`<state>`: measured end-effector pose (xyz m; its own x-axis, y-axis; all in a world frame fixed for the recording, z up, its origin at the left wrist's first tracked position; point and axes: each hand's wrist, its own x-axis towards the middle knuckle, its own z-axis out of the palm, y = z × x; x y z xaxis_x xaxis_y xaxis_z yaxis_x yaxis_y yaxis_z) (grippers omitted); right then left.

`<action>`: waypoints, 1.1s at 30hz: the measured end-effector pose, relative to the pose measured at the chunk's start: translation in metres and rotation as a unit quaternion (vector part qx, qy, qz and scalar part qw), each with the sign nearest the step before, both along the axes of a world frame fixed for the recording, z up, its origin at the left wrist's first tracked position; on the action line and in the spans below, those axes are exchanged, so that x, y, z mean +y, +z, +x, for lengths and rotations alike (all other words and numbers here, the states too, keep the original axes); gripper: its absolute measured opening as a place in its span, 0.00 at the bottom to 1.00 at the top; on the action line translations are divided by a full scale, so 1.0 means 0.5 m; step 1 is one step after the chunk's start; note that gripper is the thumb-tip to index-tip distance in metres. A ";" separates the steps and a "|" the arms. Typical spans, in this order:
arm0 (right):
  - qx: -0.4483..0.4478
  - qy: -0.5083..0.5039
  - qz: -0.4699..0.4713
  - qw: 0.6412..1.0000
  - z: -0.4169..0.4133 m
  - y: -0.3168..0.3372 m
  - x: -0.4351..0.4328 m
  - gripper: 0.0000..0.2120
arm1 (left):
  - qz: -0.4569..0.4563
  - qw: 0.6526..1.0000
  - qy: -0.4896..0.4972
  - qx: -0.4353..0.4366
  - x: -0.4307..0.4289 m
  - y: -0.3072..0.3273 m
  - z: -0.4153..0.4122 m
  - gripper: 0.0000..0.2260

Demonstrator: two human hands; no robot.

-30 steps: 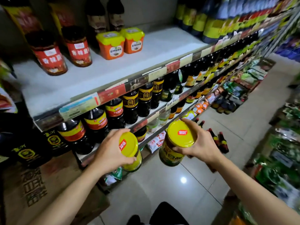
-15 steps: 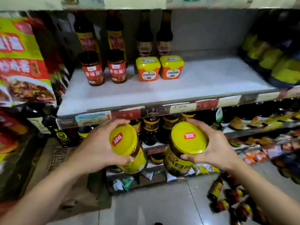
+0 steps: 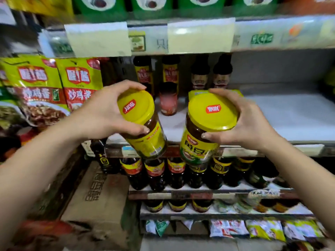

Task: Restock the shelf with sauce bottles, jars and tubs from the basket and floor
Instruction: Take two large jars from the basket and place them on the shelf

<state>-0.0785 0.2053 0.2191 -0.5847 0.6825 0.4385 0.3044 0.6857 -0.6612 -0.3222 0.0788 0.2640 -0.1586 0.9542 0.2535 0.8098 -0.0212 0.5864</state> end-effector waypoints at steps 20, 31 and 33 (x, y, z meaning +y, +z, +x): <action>-0.035 -0.016 -0.042 0.998 -0.135 0.011 0.159 0.46 | -0.077 0.996 0.039 -0.025 0.164 0.015 -0.113 0.34; -0.039 -0.001 -0.082 0.996 -0.159 -0.003 0.204 0.51 | -0.136 0.991 0.015 0.009 0.217 -0.004 -0.136 0.34; -0.035 0.010 -0.090 0.995 -0.160 -0.009 0.214 0.51 | -0.140 0.990 0.000 0.020 0.227 -0.005 -0.131 0.33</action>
<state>-0.1583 0.3121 0.2147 -0.6237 0.7345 0.2675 0.3426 0.5645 -0.7510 -0.3878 0.1924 0.2616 -0.1544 0.9879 -0.0149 0.8324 0.1381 0.5366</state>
